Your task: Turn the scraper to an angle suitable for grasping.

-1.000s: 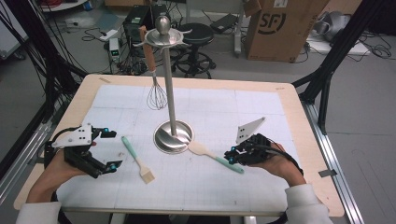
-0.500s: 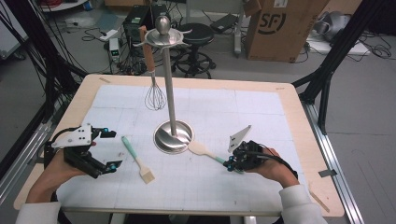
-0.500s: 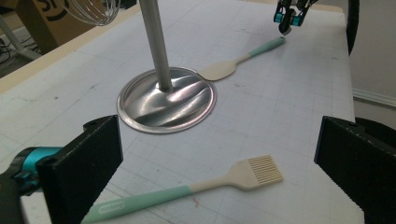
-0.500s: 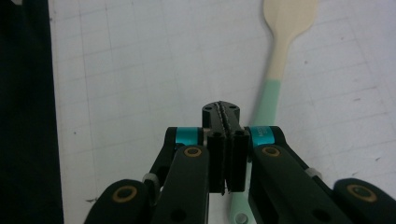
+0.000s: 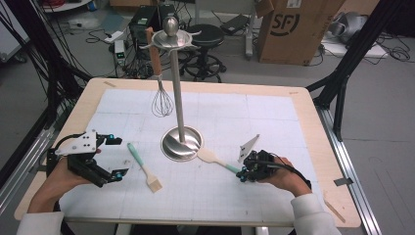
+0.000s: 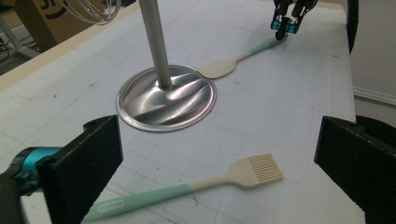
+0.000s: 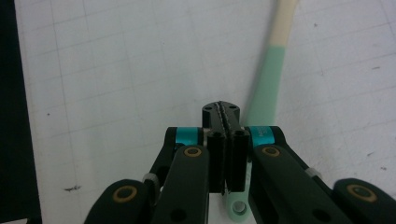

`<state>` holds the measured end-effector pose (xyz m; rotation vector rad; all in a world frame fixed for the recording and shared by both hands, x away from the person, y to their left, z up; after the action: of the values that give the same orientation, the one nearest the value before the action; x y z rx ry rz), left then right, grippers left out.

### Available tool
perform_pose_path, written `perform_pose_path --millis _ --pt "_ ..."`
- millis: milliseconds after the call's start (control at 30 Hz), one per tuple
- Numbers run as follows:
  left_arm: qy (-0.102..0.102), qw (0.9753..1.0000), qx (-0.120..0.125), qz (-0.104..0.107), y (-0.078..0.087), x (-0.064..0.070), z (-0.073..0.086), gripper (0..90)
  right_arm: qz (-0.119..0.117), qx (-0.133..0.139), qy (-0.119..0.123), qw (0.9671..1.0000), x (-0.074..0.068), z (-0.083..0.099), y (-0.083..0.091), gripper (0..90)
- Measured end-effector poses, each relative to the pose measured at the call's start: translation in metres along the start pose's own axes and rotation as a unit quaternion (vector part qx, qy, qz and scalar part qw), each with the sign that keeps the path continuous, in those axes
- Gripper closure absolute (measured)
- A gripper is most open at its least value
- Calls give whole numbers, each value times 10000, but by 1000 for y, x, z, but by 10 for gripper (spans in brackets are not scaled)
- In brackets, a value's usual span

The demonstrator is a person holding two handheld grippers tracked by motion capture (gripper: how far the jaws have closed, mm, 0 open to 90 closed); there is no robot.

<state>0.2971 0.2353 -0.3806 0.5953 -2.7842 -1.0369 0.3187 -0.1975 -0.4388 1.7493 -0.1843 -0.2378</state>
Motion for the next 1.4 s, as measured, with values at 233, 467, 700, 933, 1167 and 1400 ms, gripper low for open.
perform_pose_path --millis 233,467,700,933,1167,1400 --pt "1 10000 1 23 -1 1 0 17 91 -323 -32 9994 2 6 -6 894" --pt "-3 10000 9 30 0 1 0 17 161 -342 -110 9992 8 12 -4 894" --pt "9 10000 12 32 0 1 0 17 238 -356 -211 9989 14 16 -4 894" --pt "10 10000 4 36 0 1 1 17 380 -544 -334 9972 23 23 -2 895" --pt "26 10000 16 21 0 0 1 17 300 -170 -248 9991 21 20 12 829" --pt "9 10000 36 31 1 0 1 17 403 34 -178 9990 19 14 30 655"
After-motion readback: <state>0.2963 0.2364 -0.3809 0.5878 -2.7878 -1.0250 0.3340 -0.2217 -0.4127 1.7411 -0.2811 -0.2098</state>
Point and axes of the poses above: each handheld gripper's, and its own axes: y roughly backward along the jaws, z roughly out of its underside, x roughly to its right, the point moved 4 cm from there along -y, roughly forward along the jaws, and after that the axes turned 15 degrees about -x, right-handed, at the moved point
